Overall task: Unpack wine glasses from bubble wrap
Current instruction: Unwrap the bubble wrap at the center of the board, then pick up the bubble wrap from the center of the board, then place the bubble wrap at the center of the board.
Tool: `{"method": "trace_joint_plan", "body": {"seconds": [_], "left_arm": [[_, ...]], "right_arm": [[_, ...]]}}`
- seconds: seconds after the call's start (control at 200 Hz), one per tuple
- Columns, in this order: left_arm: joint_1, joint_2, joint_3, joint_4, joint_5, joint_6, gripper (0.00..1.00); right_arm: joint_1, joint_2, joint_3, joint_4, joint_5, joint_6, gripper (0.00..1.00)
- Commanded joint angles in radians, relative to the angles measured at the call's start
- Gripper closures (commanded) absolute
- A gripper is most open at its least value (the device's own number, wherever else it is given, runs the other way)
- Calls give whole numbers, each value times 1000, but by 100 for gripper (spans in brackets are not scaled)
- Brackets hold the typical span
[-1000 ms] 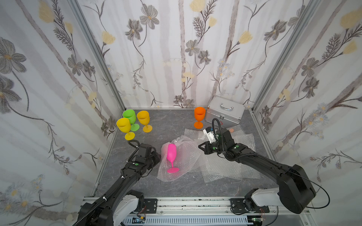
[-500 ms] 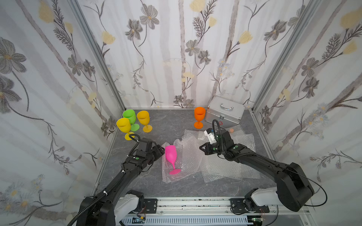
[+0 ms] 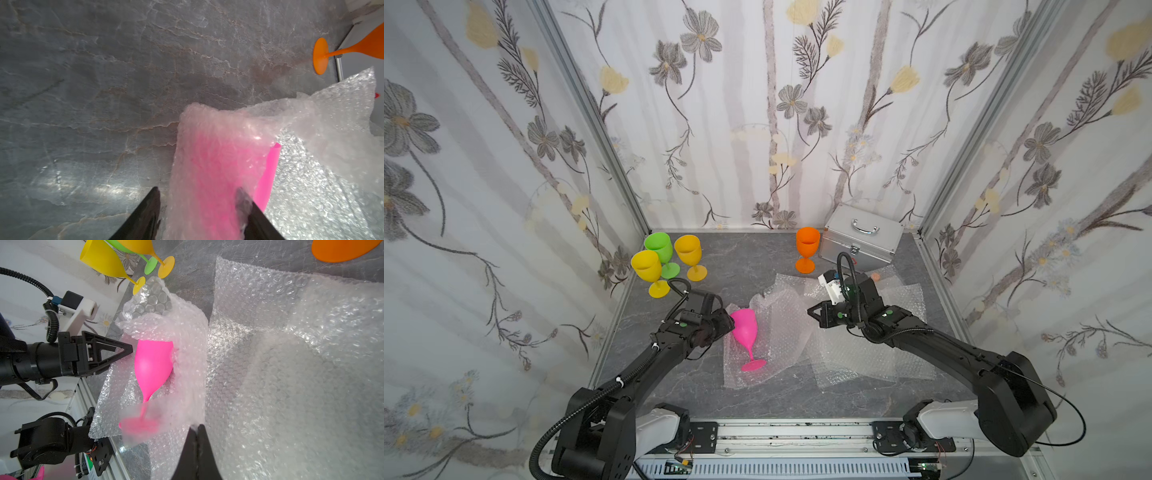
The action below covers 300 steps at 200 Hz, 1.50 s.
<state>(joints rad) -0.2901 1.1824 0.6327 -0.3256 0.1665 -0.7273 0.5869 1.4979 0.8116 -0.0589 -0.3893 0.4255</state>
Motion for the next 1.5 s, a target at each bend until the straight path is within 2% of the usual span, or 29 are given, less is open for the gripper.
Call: {"method": "trace_joint_plan", "body": {"seconds": [0.0,0.07,0.32,0.58,0.879,1.014,1.259,1.494], "left_arm": [[2,-6,4,-26,-72,24,67],[1,-15,-2,-18,-85,20,79],[4,-23,-2,-5,-54,9,100],[3,-50,43,5,5,0,100],[-27,-5,183,-33,105,-12,100],[-68,61,289,-77,122,9,100],[-142,223,423,-59,164,23,100],[-181,389,443,101,201,-10,100]], "right_arm": [[0,-17,6,19,18,-1,100],[1,-22,5,19,25,-2,100],[-21,-50,-10,5,72,15,100],[-58,-108,-11,-15,80,20,100],[-126,-174,9,-104,110,14,100],[-202,-206,16,-178,141,2,100],[-381,-265,-20,-271,177,-13,100],[-519,-256,-107,-251,248,-33,100]]}}
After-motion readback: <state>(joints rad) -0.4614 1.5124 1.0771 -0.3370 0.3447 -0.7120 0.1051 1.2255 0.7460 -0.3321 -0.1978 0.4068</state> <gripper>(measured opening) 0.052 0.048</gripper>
